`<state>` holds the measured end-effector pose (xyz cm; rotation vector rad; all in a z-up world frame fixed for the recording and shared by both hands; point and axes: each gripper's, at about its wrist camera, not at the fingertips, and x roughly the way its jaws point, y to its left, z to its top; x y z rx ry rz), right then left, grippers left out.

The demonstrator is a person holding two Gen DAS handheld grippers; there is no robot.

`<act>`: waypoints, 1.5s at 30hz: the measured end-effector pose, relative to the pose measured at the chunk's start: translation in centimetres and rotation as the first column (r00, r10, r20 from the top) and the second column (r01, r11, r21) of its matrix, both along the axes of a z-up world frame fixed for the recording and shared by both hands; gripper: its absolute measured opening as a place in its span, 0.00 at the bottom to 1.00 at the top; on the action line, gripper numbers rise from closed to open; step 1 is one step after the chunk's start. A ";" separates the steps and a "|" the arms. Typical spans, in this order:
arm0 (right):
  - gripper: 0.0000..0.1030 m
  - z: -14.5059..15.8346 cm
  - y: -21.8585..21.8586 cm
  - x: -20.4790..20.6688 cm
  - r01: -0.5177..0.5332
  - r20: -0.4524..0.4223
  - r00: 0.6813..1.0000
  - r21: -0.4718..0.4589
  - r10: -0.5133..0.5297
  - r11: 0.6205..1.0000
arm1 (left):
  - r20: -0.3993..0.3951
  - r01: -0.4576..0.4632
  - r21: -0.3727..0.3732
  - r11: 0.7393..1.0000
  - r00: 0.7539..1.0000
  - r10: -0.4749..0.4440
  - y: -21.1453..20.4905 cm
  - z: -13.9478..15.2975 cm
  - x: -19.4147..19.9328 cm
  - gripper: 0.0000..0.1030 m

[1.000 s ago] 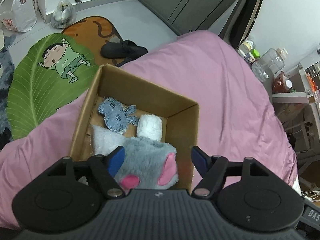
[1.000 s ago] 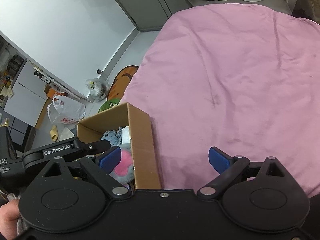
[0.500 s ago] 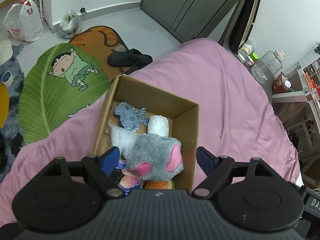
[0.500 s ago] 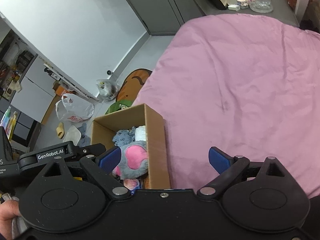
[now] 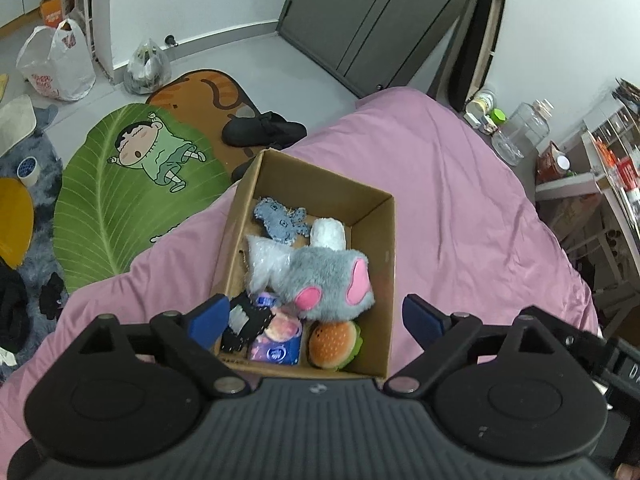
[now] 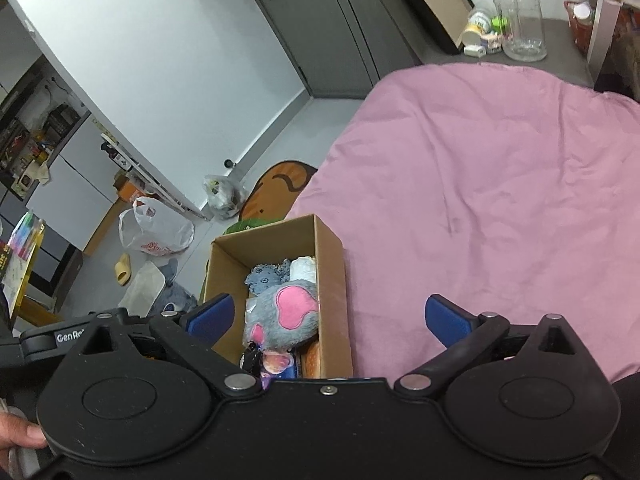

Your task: Organize soft objects

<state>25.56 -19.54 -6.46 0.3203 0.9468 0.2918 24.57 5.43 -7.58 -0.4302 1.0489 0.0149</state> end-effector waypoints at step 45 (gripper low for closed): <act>1.00 7.3 -4.7 -13.5 -0.014 0.223 0.975 -0.026 0.019 1.000 | 0.187 0.029 0.117 0.993 0.981 -0.051 -4.3 8.0 -14.5 1.00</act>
